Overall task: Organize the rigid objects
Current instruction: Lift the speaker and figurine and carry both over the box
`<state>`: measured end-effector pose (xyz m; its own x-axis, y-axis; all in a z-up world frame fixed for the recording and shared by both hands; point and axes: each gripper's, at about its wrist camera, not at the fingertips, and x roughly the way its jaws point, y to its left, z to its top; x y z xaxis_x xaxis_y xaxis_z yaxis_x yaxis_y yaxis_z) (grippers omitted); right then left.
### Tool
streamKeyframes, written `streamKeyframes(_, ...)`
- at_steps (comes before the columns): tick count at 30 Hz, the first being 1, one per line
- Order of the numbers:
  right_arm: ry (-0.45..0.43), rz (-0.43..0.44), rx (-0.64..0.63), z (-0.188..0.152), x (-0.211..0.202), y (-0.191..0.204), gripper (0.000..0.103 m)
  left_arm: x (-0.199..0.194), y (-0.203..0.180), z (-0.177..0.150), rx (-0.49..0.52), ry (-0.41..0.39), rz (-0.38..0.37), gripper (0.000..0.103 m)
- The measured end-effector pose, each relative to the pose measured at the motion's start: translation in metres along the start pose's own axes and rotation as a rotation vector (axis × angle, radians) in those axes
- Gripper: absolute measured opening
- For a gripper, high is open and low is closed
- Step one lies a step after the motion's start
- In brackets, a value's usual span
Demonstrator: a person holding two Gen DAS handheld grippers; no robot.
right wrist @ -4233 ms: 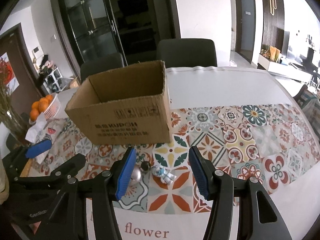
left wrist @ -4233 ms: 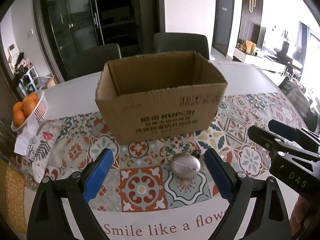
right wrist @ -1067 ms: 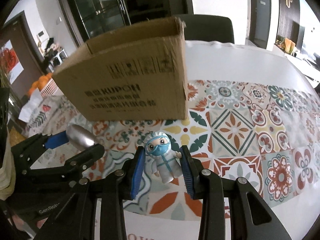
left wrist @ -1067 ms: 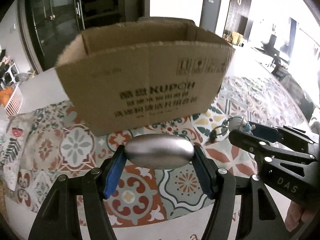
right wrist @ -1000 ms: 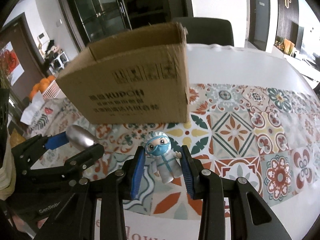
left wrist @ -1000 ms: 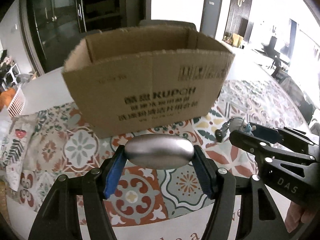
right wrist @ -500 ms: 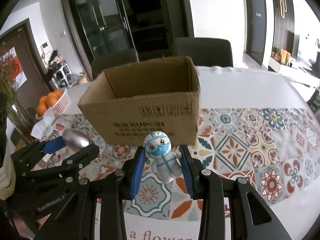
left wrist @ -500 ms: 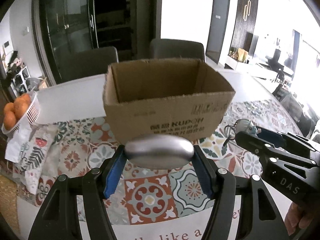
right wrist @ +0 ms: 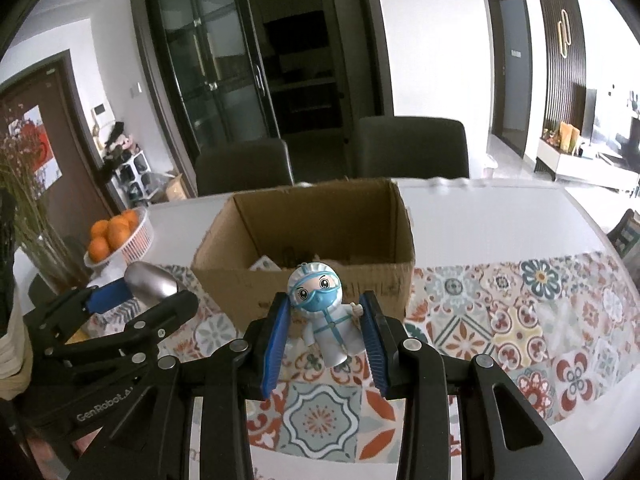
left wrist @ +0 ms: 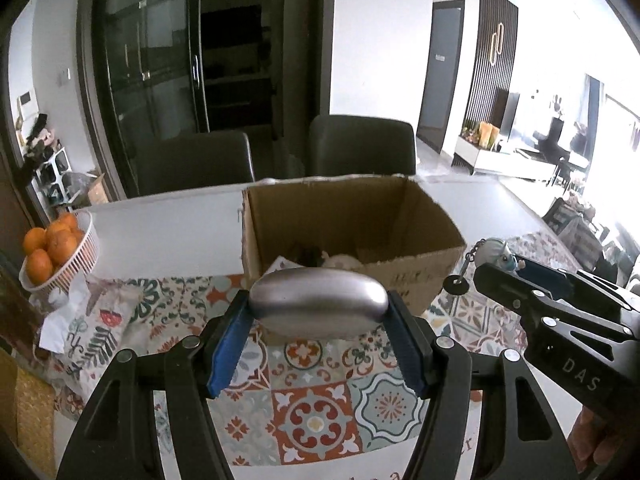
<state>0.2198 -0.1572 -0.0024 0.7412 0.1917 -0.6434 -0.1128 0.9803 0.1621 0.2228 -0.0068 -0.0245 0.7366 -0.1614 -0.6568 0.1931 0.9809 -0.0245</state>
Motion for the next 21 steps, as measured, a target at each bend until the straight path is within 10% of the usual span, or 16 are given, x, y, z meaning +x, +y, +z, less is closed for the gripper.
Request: streamKeyframes(21, -0.076, -0.012, -0.010, 0.060, -0.007, 0.013, 0.037, 0.002, 0.014, 0.063, -0.024, -0.055, 0.013, 0.065)
